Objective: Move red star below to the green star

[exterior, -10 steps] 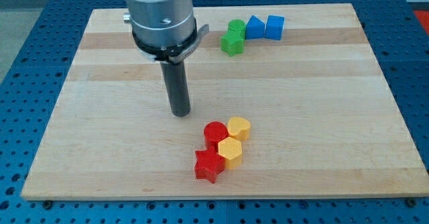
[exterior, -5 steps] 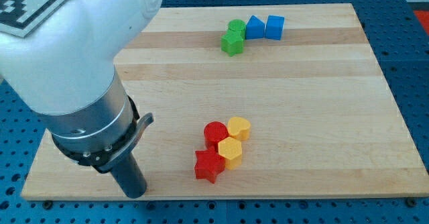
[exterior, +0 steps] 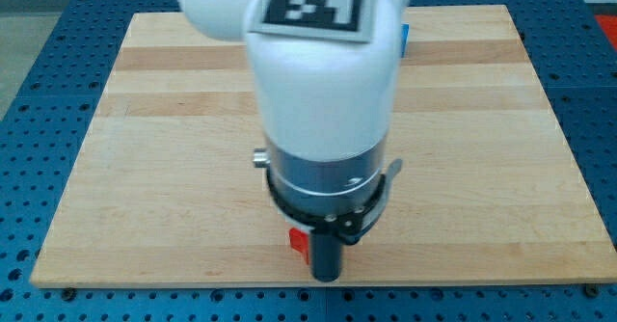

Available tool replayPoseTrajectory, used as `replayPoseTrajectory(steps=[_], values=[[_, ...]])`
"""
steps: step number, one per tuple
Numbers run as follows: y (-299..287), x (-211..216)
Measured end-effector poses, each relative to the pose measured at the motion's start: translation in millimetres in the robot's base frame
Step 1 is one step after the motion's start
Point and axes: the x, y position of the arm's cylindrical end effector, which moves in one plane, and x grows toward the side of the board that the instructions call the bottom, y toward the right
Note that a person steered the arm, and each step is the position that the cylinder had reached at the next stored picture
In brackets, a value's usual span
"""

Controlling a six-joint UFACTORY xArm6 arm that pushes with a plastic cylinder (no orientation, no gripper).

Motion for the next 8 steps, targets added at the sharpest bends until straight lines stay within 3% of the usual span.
replayPoseTrajectory(steps=[1, 4, 7, 8], values=[[-9.2, -21.4], [-66.9, -23.3], [-21.6, -60.6], [-25.0, -93.4]])
